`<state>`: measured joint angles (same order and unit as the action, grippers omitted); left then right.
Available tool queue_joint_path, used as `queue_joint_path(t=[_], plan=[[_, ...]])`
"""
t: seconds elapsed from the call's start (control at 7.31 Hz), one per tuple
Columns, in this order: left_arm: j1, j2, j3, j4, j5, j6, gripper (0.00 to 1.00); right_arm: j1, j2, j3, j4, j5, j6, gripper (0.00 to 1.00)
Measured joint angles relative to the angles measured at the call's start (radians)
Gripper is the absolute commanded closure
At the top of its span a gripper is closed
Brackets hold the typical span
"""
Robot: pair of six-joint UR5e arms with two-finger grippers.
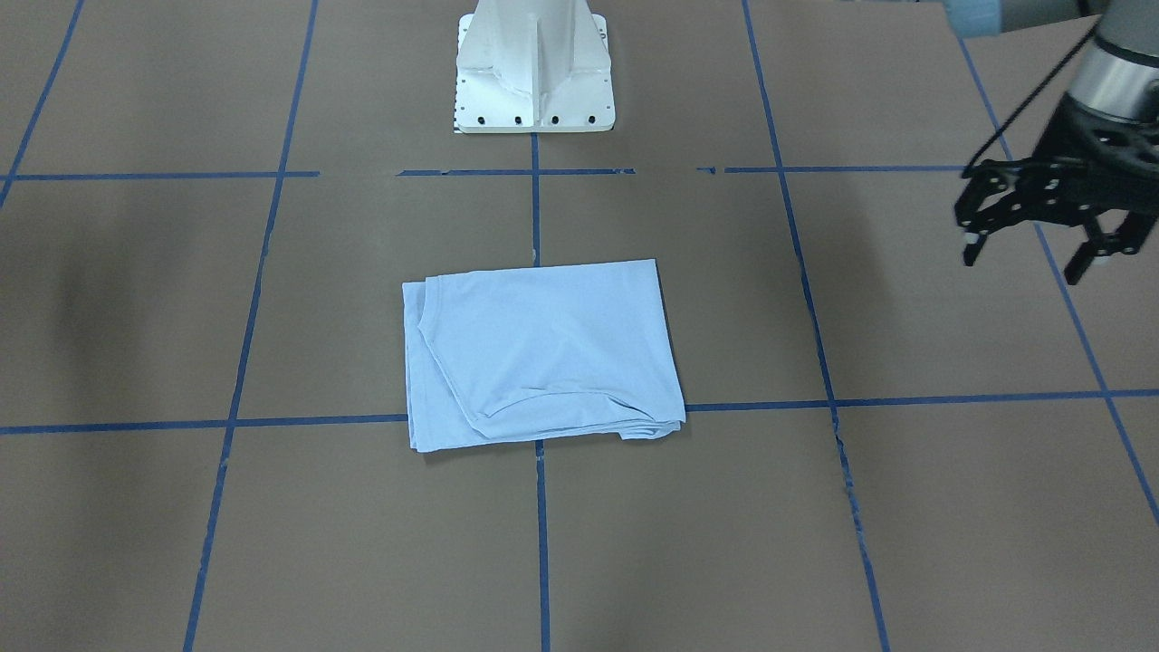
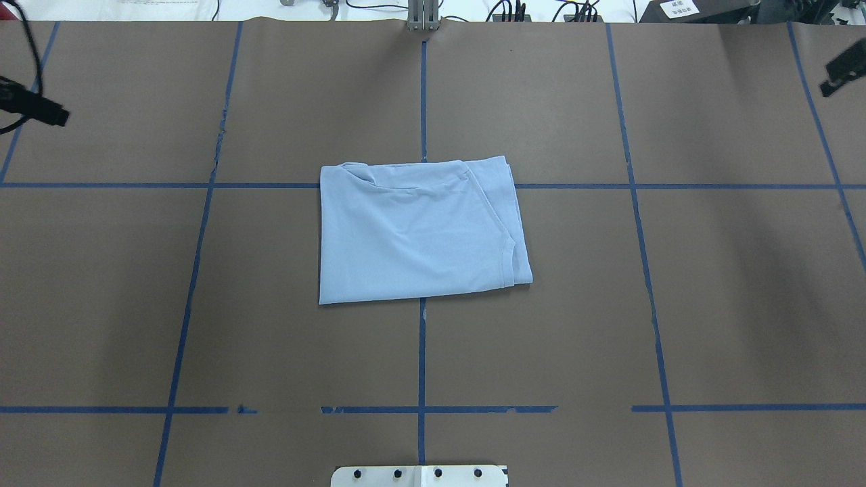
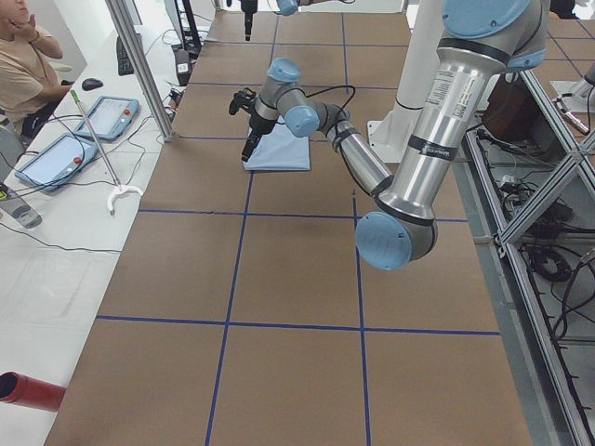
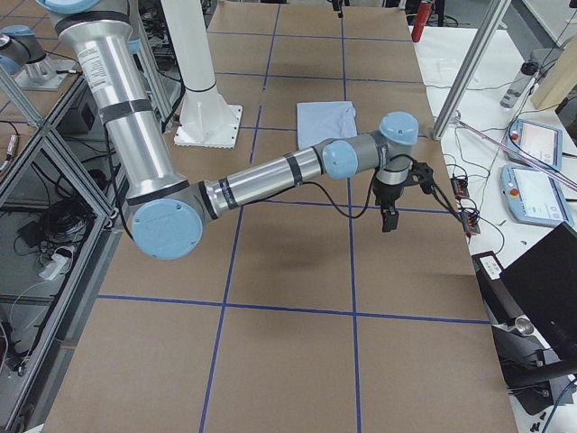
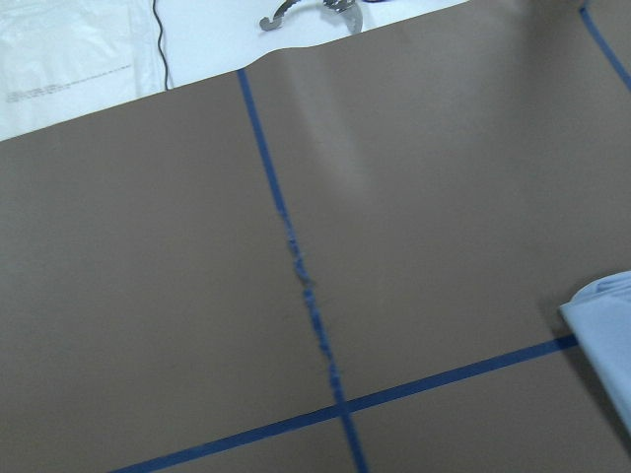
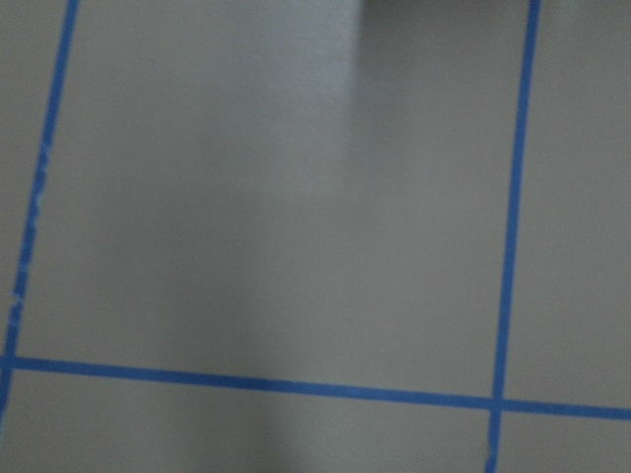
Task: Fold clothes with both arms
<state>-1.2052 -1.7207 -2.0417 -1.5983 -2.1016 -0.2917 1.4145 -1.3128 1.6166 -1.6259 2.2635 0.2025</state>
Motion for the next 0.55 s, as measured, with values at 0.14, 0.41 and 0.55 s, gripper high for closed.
queue_joint_path(t=[0.14, 0.41, 0.55], plan=[[-0.063, 0.086, 0.011, 0.004, -0.073, 0.067, 0.00, 0.042, -0.088, 0.002, 0.000, 0.014, -0.064, 0.00], [-0.171, 0.188, 0.073, 0.008, -0.128, 0.143, 0.00, 0.082, -0.201, 0.007, 0.003, 0.015, -0.127, 0.00], [-0.234, 0.209, 0.124, 0.025, -0.146, 0.219, 0.00, 0.089, -0.224, 0.008, 0.004, 0.013, -0.129, 0.00]])
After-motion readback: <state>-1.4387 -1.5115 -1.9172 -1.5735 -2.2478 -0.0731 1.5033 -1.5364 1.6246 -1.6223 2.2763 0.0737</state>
